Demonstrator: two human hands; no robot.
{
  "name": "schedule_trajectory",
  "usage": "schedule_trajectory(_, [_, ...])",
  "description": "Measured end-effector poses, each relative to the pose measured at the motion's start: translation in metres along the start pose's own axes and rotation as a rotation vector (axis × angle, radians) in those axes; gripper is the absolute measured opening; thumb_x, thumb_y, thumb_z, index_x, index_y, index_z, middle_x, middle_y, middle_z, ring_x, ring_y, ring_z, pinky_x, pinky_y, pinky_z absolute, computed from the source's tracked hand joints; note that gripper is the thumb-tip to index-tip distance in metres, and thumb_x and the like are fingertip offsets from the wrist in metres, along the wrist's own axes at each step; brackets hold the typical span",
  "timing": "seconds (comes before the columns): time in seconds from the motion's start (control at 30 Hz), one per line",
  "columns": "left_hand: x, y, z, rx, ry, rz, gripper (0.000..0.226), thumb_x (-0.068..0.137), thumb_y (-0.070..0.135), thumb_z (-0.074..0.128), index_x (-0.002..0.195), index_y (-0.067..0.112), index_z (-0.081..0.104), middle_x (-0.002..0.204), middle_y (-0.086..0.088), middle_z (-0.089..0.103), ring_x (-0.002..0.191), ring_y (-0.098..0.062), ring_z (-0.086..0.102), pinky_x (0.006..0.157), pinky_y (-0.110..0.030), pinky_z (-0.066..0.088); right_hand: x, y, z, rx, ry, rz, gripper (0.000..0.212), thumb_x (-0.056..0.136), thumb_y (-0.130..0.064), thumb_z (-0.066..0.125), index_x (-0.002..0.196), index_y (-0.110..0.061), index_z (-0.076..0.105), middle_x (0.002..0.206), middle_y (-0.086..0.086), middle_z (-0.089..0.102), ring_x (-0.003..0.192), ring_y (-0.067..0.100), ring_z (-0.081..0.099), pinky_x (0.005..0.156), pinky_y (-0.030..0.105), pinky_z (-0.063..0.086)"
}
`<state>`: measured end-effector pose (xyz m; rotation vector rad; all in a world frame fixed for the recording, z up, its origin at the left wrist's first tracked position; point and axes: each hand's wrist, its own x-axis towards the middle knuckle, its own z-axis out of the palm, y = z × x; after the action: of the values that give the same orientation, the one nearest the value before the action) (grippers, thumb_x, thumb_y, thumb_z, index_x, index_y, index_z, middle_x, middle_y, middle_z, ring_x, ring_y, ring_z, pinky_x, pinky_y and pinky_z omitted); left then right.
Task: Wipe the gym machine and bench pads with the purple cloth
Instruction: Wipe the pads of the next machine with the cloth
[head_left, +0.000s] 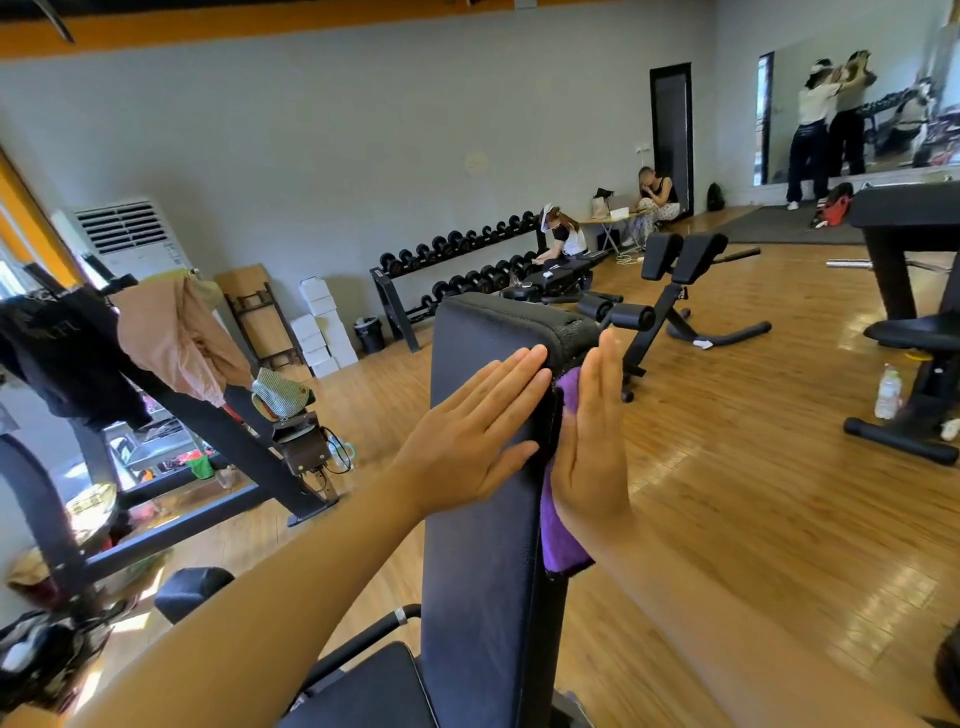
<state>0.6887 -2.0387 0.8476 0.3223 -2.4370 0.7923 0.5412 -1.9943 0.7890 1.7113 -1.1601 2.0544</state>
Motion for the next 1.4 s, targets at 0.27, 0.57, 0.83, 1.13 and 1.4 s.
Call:
schedule_trajectory(0.27, [0.008, 0.0, -0.017, 0.176, -0.129, 0.087, 0.062, 0.108, 0.038, 0.037, 0.156, 0.005, 0.016, 0.164, -0.012, 0.015, 0.153, -0.026, 0.014, 0.125, -0.04, 0.015, -0.086, 0.012, 0.001, -0.149, -0.156, -0.101, 0.057, 0.109, -0.025, 0.025, 0.158, -0.016, -0.003, 0.166, 0.001, -0.003, 0.152, 0.023, 0.005, 0.122, 0.036, 0.014])
schedule_trajectory(0.57, [0.01, 0.026, -0.029, 0.276, -0.171, 0.02, 0.055, 0.108, 0.036, 0.033, 0.154, 0.005, 0.03, 0.163, -0.01, 0.023, 0.152, -0.024, 0.019, 0.125, -0.04, 0.015, -0.038, 0.014, 0.0, -0.164, -0.055, -0.055, 0.056, 0.11, -0.025, 0.024, 0.157, -0.012, -0.004, 0.165, 0.005, -0.001, 0.15, 0.032, 0.015, 0.112, 0.06, 0.032])
schedule_trajectory(0.83, [0.013, 0.024, -0.036, 0.284, -0.243, 0.048, 0.064, 0.107, 0.044, 0.029, 0.157, 0.006, 0.019, 0.165, -0.009, 0.016, 0.154, -0.023, 0.012, 0.126, -0.037, 0.009, -0.023, 0.005, -0.003, 0.138, -0.043, -0.039, 0.052, 0.109, -0.025, 0.026, 0.153, -0.001, 0.012, 0.164, 0.007, 0.005, 0.152, 0.027, 0.006, 0.123, 0.038, 0.012])
schedule_trajectory(1.13, [0.007, 0.026, -0.021, 0.329, -0.166, 0.014, 0.059, 0.108, 0.039, 0.019, 0.156, 0.006, 0.014, 0.165, -0.009, 0.01, 0.154, -0.024, 0.011, 0.126, -0.034, 0.006, -0.084, 0.034, 0.005, 0.087, -0.051, -0.256, 0.05, 0.108, -0.019, 0.032, 0.15, 0.002, 0.018, 0.161, 0.01, 0.015, 0.15, 0.034, 0.012, 0.123, 0.034, 0.014])
schedule_trajectory(1.4, [0.01, 0.026, -0.029, 0.427, -0.191, -0.01, 0.064, 0.105, 0.048, 0.024, 0.158, 0.016, 0.01, 0.166, -0.002, 0.007, 0.154, -0.015, 0.003, 0.124, -0.024, -0.002, -0.039, 0.045, 0.009, 0.212, -0.012, -0.3, 0.057, 0.106, -0.033, 0.029, 0.153, -0.002, 0.014, 0.162, 0.008, 0.005, 0.152, 0.023, 0.002, 0.123, 0.034, 0.011])
